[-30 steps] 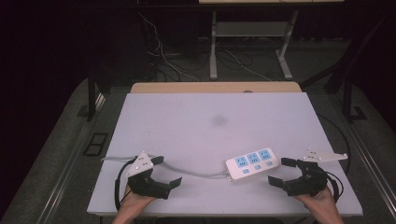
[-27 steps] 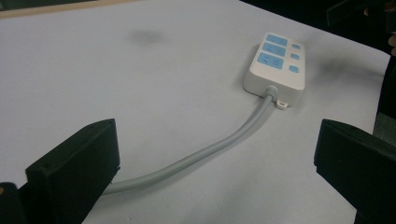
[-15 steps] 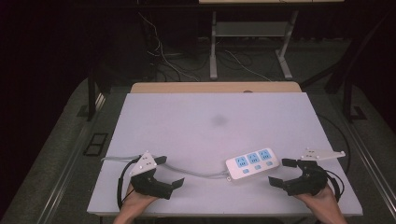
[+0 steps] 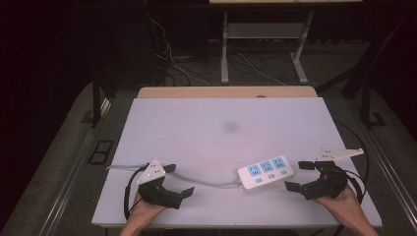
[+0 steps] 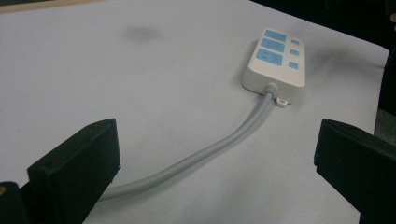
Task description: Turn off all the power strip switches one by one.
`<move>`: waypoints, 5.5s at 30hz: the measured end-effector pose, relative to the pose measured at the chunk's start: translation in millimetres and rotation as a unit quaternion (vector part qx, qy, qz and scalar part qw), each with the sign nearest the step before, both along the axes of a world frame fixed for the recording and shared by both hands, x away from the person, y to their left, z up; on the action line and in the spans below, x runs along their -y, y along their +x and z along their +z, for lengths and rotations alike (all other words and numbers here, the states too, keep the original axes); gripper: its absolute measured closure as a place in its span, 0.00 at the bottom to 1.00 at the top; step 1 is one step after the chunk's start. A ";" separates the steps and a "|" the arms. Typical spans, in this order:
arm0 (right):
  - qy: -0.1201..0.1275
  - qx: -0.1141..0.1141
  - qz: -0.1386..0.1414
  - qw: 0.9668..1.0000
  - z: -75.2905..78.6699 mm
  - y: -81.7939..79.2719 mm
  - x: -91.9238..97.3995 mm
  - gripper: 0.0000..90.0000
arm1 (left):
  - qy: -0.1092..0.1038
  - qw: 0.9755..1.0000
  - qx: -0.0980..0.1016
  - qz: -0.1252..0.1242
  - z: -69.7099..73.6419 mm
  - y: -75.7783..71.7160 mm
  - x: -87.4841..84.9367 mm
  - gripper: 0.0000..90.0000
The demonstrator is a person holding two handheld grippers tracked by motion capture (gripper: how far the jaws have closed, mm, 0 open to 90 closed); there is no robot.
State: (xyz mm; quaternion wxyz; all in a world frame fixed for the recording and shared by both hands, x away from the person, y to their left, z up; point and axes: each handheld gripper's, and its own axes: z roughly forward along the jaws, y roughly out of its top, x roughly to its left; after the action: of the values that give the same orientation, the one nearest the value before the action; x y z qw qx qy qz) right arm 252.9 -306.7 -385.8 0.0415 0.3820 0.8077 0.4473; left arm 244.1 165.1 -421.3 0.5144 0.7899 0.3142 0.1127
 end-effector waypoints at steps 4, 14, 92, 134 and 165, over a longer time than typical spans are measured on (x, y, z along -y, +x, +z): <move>-0.007 -0.006 0.006 1.000 2.5 5.3 0.7 0.01 | -0.002 1.000 -0.002 0.002 -0.4 0.4 -0.5 0.00; -0.028 -0.013 0.012 0.999 8.9 15.0 0.5 0.01 | -0.007 1.000 -0.006 0.004 -0.8 0.7 -1.6 0.00; -0.097 -0.115 0.060 0.987 -23.5 72.4 -3.0 1.00 | -0.013 1.000 -0.008 0.006 -1.5 1.5 -5.6 0.00; -0.100 -0.074 0.058 0.991 -31.8 63.2 -6.6 1.00 | -0.012 1.000 -0.008 0.006 -2.1 1.4 -5.5 0.00; -0.070 -0.074 0.053 0.993 -12.6 56.4 -0.8 1.00 | -0.011 1.000 -0.010 0.011 -2.5 1.6 -7.5 0.00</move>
State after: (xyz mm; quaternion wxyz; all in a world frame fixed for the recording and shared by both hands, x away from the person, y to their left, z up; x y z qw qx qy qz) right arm 309.3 -305.9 -398.4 -0.0151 0.3670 0.8569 0.3617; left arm 245.7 172.6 -423.7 0.5189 0.7818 0.3288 0.1070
